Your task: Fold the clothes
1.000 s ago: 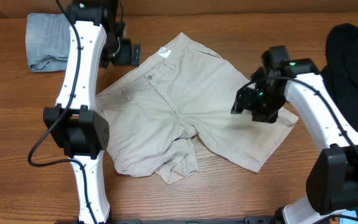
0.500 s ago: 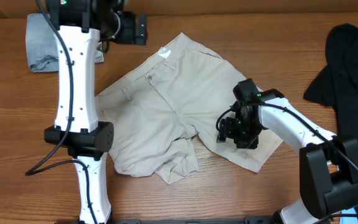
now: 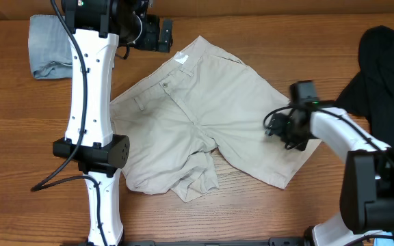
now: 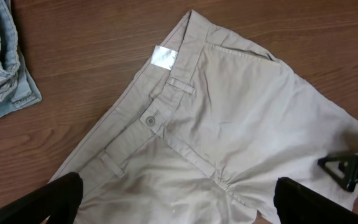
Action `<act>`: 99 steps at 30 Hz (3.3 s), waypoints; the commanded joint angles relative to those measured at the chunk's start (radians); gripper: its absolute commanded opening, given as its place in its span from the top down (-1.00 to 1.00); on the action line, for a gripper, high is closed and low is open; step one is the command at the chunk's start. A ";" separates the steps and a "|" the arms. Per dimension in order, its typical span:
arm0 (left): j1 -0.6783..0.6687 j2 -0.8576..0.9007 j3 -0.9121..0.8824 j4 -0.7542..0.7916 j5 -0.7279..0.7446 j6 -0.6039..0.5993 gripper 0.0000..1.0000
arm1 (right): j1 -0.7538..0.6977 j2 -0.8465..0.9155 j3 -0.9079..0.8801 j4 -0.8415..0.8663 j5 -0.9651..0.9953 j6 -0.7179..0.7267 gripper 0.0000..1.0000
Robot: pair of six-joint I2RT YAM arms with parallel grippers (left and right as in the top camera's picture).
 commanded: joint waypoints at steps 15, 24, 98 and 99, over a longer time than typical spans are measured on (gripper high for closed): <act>0.005 -0.018 0.013 -0.002 -0.016 0.023 -1.00 | -0.134 0.312 0.036 0.434 0.041 -0.012 -0.22; 0.005 -0.018 0.013 0.066 -0.041 0.023 -1.00 | -0.140 0.396 0.154 0.555 0.118 -0.021 -0.21; 0.066 -0.185 -0.170 0.045 -0.173 -0.029 -1.00 | 0.618 -0.114 0.038 -0.094 -0.240 0.197 0.78; 0.066 -0.185 -0.170 0.046 -0.173 -0.029 -1.00 | 0.621 -0.114 0.038 -0.105 -0.248 0.197 0.89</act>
